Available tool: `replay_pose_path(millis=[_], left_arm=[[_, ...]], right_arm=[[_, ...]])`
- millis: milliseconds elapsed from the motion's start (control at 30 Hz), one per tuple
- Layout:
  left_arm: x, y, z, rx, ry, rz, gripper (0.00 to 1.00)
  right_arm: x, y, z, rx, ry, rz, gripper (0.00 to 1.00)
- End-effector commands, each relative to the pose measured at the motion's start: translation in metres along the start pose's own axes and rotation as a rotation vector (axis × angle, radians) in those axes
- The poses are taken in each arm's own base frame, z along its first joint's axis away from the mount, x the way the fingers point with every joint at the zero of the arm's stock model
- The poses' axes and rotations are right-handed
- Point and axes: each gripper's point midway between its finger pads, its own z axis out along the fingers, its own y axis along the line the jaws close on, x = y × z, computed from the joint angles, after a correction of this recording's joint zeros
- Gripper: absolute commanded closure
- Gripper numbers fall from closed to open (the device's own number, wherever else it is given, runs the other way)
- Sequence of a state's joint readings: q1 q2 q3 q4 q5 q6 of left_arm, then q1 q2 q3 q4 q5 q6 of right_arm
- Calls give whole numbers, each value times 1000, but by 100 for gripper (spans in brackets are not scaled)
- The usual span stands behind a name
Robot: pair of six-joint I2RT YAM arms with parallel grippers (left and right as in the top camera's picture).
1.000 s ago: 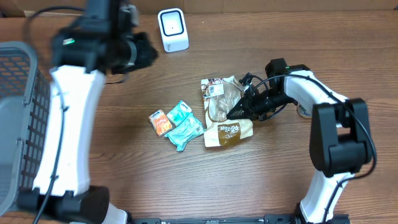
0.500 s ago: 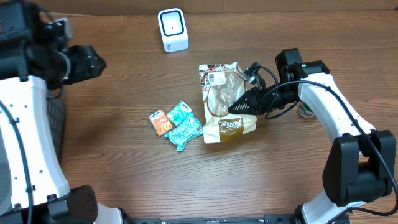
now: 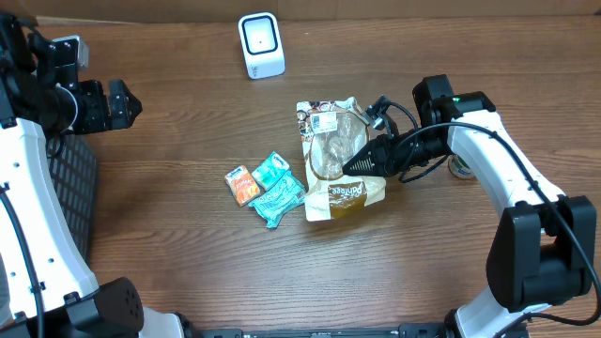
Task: Scan the item barcode
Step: 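Lift the bag upright with the right gripper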
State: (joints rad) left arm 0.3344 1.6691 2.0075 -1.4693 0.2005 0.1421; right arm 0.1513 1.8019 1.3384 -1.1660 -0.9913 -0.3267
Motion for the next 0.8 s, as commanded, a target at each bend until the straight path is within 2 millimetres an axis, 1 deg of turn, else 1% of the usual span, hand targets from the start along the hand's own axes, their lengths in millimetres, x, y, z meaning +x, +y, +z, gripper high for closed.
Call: replay_pose_path(millis=[0, 133, 200, 367, 433, 500, 567, 667, 767], left_arm=[[-3, 1, -4, -5, -15, 39, 1], [-3, 0, -3, -1, -17, 40, 1], [-3, -1, -3, -1, -16, 41, 0], [-3, -1, -3, -1, -16, 41, 0], [-3, -1, -3, -1, -16, 41, 0], [-3, -1, -3, -1, -16, 41, 0], [-3, -1, -3, -1, -16, 41, 1], [-3, -1, -3, -1, -16, 41, 0], [-3, -1, -3, -1, -16, 41, 0]], right_arm=[[-3, 15, -5, -29, -29, -57, 96], [-11, 27, -14, -22, -55, -96, 96], [-18, 40, -24, -16, -75, -129, 96], [-35, 86, -55, 6, -136, -237, 96], [-37, 104, -66, 12, -159, -276, 96], [-36, 121, -76, 17, -178, -314, 96], [-30, 133, -83, 22, -189, -357, 96], [-19, 145, -88, 28, -193, -409, 96], [-11, 149, -89, 29, -180, -445, 96]])
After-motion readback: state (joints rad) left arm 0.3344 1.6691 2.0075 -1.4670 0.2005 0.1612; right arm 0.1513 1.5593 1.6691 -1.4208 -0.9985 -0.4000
